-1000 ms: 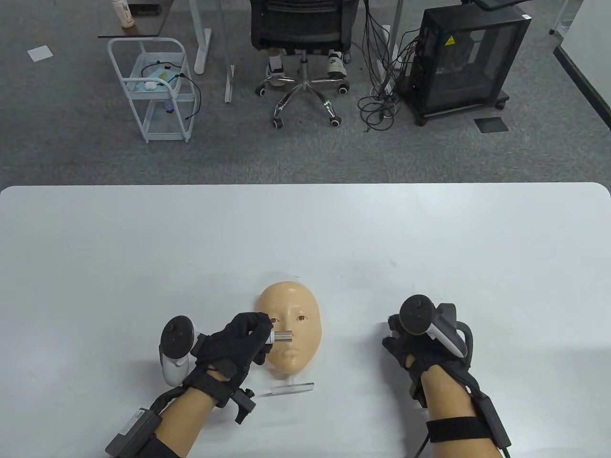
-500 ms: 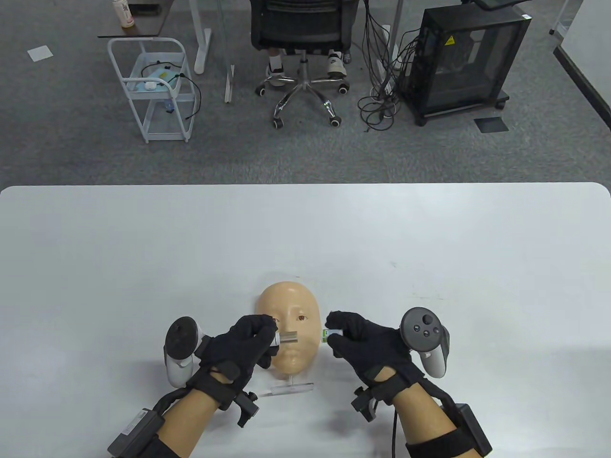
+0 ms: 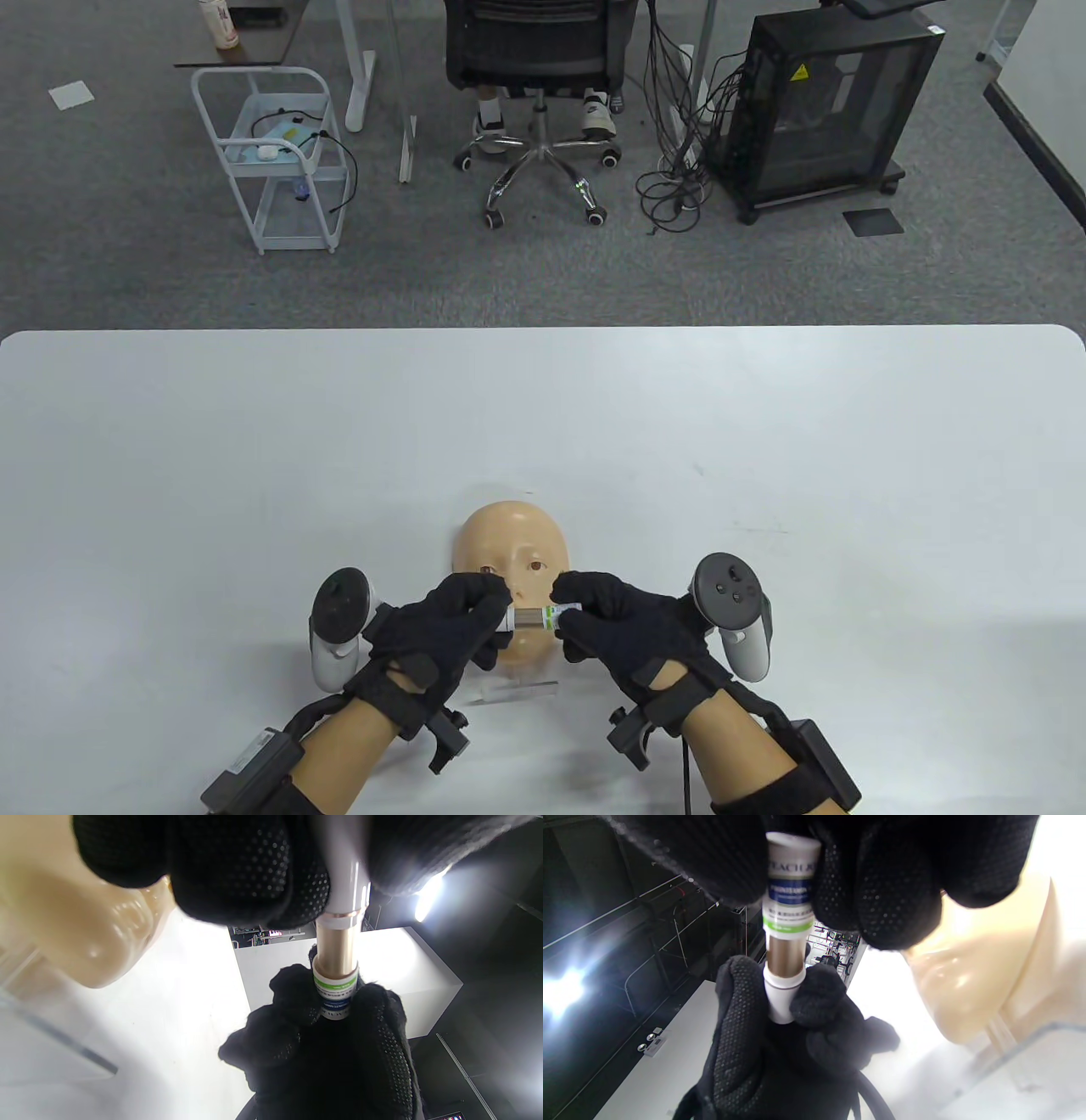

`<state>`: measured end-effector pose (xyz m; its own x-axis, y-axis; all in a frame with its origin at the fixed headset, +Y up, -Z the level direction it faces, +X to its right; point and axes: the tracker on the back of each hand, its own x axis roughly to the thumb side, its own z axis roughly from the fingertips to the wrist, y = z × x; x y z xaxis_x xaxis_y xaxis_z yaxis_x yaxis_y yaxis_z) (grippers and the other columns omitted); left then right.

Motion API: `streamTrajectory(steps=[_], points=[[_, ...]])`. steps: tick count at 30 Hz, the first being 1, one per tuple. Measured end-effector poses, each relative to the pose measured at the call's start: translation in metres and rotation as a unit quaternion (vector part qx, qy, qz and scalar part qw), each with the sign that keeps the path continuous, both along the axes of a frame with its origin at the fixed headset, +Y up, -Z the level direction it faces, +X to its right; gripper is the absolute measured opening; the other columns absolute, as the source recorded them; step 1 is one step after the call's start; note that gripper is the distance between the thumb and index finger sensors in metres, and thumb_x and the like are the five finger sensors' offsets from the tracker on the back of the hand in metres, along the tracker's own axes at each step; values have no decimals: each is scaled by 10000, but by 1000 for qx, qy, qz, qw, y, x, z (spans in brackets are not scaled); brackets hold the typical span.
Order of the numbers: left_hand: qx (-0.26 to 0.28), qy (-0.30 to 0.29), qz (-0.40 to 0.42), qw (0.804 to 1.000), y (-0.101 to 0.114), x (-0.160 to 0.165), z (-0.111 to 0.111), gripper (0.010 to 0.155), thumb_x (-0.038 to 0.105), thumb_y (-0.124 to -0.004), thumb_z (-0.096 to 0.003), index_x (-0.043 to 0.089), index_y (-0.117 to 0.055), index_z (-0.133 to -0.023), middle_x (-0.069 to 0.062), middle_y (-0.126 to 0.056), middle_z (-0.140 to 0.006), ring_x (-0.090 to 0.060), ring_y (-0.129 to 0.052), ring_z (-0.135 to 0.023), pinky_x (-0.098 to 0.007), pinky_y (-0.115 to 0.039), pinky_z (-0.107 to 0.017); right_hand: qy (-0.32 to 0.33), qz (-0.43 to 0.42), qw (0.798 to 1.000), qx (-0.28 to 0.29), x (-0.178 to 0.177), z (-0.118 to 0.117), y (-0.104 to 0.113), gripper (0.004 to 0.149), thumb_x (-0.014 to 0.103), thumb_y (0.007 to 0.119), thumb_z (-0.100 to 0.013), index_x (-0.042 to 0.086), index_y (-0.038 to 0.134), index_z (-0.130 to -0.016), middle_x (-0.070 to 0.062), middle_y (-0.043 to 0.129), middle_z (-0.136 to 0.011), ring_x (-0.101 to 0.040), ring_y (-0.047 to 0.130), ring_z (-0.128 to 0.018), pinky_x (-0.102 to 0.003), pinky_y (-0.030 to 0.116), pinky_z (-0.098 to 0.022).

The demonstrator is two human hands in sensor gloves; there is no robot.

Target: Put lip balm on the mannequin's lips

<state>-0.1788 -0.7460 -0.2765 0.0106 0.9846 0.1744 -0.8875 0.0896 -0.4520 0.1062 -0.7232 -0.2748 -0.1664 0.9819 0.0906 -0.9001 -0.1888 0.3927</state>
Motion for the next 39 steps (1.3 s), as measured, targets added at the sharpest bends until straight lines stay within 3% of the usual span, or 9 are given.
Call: streamTrajectory(steps=[10, 21, 23, 28, 30, 33, 35, 37, 39], points=[[3, -1, -5, 1000, -1, 6, 2, 540, 516, -786, -576, 120, -701, -933, -113, -1008, -671, -223, -1031, -286, -523, -852, -395, 0, -4, 1000, 27, -19, 8, -1, 565, 428, 925, -492, 137, 765, -949, -104, 983, -810, -300, 1064, -545, -479, 890, -459], [-12, 6, 1, 1000, -5, 8, 2, 573, 519, -824, -558, 120, -679, -943, -110, -1014, -667, -219, -1038, -278, -517, -865, -392, -23, 17, 998, 60, -24, 12, 1, 536, 413, 941, -477, 151, 800, -923, -95, 1010, -789, -281, 1093, -521, -451, 925, -449], [4, 0, -7, 1000, -1, 7, 2, 578, 528, -823, -572, 123, -668, -955, -103, -997, -693, -268, -1031, -341, -545, -824, -433, -20, 13, 997, 69, -23, 11, 4, 537, 419, 936, -483, 160, 794, -931, -94, 998, -790, -286, 1072, -527, -461, 902, -458], [115, 33, -98, 988, 20, -13, 1, 607, 573, -786, -592, 140, -656, -996, -188, -832, -937, -425, -938, -699, -636, -711, -558, -60, 24, 993, 104, 3, 7, 19, 526, 434, 927, -493, 172, 795, -929, -96, 986, -759, -285, 1037, -513, -481, 868, -468], [160, 70, -149, 973, 29, -25, -1, 620, 576, -790, -590, 142, -647, -1009, -202, -784, -989, -469, -882, -787, -655, -679, -580, -86, 56, 988, 118, 21, 5, 26, 520, 441, 931, -494, 177, 804, -923, -99, 983, -735, -288, 1015, -506, -501, 844, -473], [214, 117, -271, 931, 37, -39, -4, 674, 603, -793, -583, 154, -602, -1048, -219, -701, -1059, -539, -770, -903, -688, -622, -616, -127, 165, 964, 165, 45, 3, 37, 512, 466, 937, -492, 180, 830, -903, -93, 998, -661, -269, 1003, -452, -508, 834, -461], [235, 141, -371, 887, 39, -47, -7, 732, 646, -783, -579, 177, -539, -1086, -218, -599, -1124, -583, -629, -996, -730, -520, -656, -152, 264, 937, 172, 58, 1, 42, 509, 481, 940, -490, 188, 840, -894, -81, 1004, -628, -257, 998, -429, -509, 832, -464], [232, 151, -434, 857, 38, -52, -11, 790, 689, -773, -571, 201, -476, -1116, -210, -501, -1172, -606, -487, -1050, -759, -424, -671, -168, 315, 921, 156, 66, -2, 42, 506, 479, 949, -485, 184, 853, -885, -87, 1005, -608, -262, 993, -416, -516, 827, -464], [212, 148, -467, 845, 35, -57, -15, 825, 710, -767, -571, 214, -426, -1134, -202, -421, -1196, -605, -384, -1074, -770, -356, -675, -174, 355, 907, 143, 70, -5, 40, 505, 479, 950, -485, 181, 857, -881, -90, 1006, -596, -263, 991, -406, -520, 825, -462]])
